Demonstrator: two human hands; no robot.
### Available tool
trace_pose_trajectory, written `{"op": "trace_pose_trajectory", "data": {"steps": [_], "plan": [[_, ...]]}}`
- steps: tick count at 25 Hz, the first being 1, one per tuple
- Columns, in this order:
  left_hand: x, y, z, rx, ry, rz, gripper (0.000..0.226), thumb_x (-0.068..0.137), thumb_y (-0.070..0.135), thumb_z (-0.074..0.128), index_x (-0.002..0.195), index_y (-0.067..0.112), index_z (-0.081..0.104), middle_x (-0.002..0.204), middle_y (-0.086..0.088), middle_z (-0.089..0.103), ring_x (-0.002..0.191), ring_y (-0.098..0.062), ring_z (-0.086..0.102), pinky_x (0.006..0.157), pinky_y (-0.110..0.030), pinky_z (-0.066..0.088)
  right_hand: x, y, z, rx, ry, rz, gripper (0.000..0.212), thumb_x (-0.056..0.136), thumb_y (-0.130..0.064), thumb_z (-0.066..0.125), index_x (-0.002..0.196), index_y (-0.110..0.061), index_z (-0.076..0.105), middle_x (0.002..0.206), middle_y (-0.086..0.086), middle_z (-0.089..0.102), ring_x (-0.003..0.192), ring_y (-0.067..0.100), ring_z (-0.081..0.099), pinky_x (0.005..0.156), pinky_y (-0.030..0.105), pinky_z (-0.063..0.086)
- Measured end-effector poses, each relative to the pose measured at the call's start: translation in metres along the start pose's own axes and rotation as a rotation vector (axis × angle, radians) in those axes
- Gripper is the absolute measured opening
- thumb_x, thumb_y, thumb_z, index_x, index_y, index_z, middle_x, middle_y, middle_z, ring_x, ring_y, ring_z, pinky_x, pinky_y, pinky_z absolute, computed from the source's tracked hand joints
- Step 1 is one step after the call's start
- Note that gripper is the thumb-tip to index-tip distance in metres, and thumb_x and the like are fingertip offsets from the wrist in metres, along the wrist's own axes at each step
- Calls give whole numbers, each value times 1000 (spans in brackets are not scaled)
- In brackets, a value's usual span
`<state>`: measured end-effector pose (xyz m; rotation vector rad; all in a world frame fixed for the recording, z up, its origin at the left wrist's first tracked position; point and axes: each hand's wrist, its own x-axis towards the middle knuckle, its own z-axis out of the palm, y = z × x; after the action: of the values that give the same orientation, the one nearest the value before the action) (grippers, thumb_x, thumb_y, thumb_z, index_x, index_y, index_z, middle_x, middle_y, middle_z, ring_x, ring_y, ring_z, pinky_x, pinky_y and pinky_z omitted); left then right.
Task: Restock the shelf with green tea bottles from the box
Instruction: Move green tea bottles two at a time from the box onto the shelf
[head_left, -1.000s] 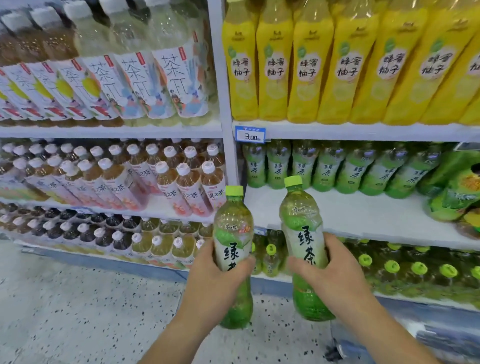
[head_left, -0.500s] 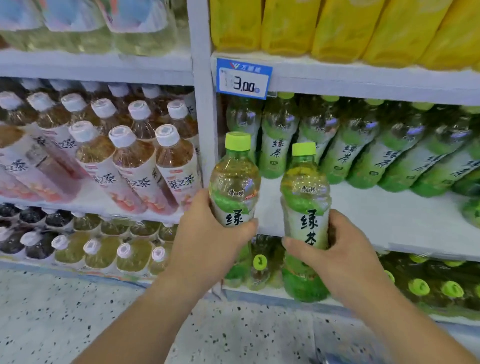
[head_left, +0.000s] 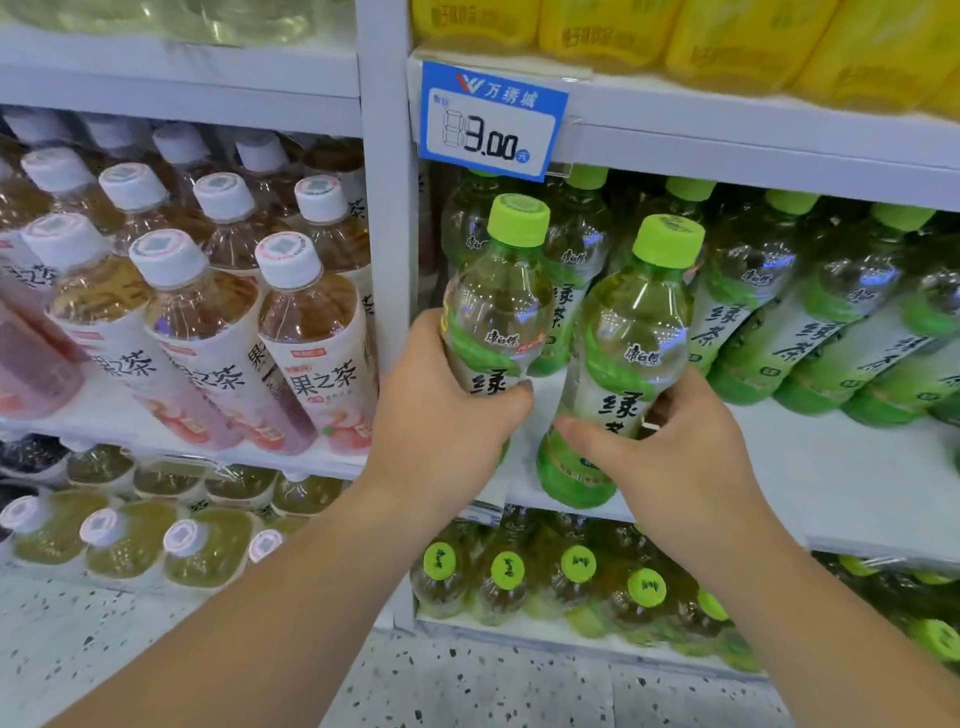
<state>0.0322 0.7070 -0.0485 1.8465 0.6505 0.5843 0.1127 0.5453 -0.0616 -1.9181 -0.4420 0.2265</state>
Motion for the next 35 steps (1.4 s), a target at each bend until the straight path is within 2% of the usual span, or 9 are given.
{"op": "trace_pose_trajectory", "data": {"steps": [3, 6, 10, 13, 15, 18, 24, 30, 35], "plan": [[0, -8, 11, -99, 22, 28, 49, 74, 9, 84, 107, 36, 59, 99, 32, 67, 87, 13, 63, 68, -2, 44, 5, 9, 6, 39, 21, -36, 54, 67, -30, 92, 107, -44, 59, 99, -33, 69, 89, -11, 66, 68, 7, 51], [0, -15, 20, -172, 45, 57, 52, 77, 3, 82, 118, 26, 62, 102, 26, 71, 92, 10, 66, 72, -3, 46, 8, 21, 11, 75, 32, -55, 58, 67, -28, 93, 110, -45, 59, 104, -29, 71, 96, -7, 67, 83, 25, 54], [4, -22, 21, -199, 41, 98, 53, 81, 5, 82, 124, 24, 59, 108, 22, 72, 101, 9, 65, 80, -4, 46, 12, 31, 15, 52, -7, -110, 60, 68, -36, 91, 117, -46, 57, 109, -33, 69, 101, -9, 65, 82, 15, 52], [2, -32, 20, -48, -13, 42, 64, 80, 9, 83, 129, 31, 48, 115, 21, 66, 108, 13, 59, 85, -2, 43, 6, 46, 13, 3, -53, -84, 63, 73, -42, 87, 126, -48, 53, 118, -32, 65, 111, -14, 57, 90, 14, 45], [-4, -44, 24, 102, -90, -54, 68, 85, 14, 79, 139, 27, 39, 131, 11, 57, 121, 1, 55, 98, -16, 43, -2, 57, 11, -53, -73, -47, 57, 78, -41, 84, 124, -51, 52, 121, -30, 62, 113, -16, 53, 94, 17, 43], [-15, -58, 31, 251, -115, -99, 66, 95, 18, 68, 149, 17, 31, 148, -3, 42, 136, -20, 42, 105, -23, 32, -2, 64, 14, -78, -56, -49, 46, 78, -36, 83, 106, -56, 53, 108, -41, 62, 103, -17, 57, 82, 2, 45], [-4, -60, 39, 255, 19, -84, 61, 97, 14, 65, 146, 5, 28, 148, -12, 46, 135, -24, 45, 111, -38, 40, 14, 69, 34, -21, 17, -45, 47, 80, -32, 84, 118, -44, 60, 105, -36, 66, 97, -7, 67, 81, 5, 51], [8, -63, 43, 298, 38, -73, 59, 98, 15, 62, 148, 8, 31, 148, -14, 44, 138, -28, 41, 114, -43, 36, 19, 70, 46, 11, 89, 18, 49, 79, -39, 83, 124, -39, 64, 108, -26, 71, 96, -1, 66, 84, 16, 52], [9, -68, 44, 292, 58, -40, 74, 99, 18, 62, 158, 11, 17, 161, -11, 32, 149, -23, 28, 120, -42, 28, 19, 67, 58, -4, 164, 17, 49, 80, -45, 80, 126, -36, 67, 109, -26, 71, 100, -9, 60, 79, 1, 42]]}}
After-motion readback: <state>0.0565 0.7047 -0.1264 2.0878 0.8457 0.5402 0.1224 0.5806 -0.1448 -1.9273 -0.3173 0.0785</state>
